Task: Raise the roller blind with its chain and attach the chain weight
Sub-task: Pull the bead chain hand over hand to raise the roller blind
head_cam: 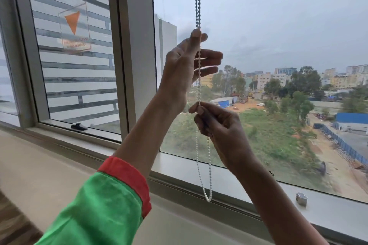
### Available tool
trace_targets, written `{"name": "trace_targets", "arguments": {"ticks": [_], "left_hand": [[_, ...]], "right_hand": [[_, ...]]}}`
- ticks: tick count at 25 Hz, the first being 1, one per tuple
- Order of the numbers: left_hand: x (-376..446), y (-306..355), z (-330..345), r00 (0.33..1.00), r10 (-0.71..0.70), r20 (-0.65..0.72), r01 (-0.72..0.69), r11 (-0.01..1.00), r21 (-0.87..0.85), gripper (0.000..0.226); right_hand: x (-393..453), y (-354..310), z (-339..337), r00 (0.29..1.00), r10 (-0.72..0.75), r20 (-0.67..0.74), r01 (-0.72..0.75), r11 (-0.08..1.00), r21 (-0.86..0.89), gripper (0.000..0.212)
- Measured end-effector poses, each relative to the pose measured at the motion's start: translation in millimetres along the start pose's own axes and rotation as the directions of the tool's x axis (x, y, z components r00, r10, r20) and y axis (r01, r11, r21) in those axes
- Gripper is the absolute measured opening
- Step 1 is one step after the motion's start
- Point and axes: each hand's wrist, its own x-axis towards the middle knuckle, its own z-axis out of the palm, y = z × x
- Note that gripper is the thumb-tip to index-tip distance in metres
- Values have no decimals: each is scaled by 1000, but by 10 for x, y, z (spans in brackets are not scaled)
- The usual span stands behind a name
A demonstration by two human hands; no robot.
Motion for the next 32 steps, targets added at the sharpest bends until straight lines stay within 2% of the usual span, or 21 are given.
{"name": "trace_targets", "arguments": {"ticks": [7,11,14,17,19,22,26,28,32], "left_hand": [[-103,-174,42,996,29,-79,-25,999,40,28],[-280,-374,-9,999,12,-36,-11,1000,27,26],[-513,-591,42,999,-50,-9,51,998,35,26],[-731,-792,35,994,-106,28,104,991,89,28],[-800,-854,-28,991,-122,46,117,988,99,28],[-767,-847,-147,982,-150,114,132,980,149,29],[-593,-731,-227,954,-241,176,201,955,219,39],[-446,-610,-203,970,-207,126,185,969,166,43],[-80,-210,-101,997,-51,63,47,997,63,44]], "right_hand": [[-52,156,-165,994,97,45,-92,991,-98,20],[87,80,-266,977,211,32,-210,977,-21,33],[350,-145,-234,990,140,-23,-138,989,51,31],[637,-426,-140,999,46,24,-47,997,64,32],[737,-544,-55,1000,-2,8,1,998,69,29],[707,-543,49,995,-70,-67,73,996,41,25],[542,-497,72,985,-149,-82,143,987,-76,24],[458,-474,59,982,-166,-86,158,983,-93,22],[267,-324,60,986,-160,-50,154,981,-118,20]]}}
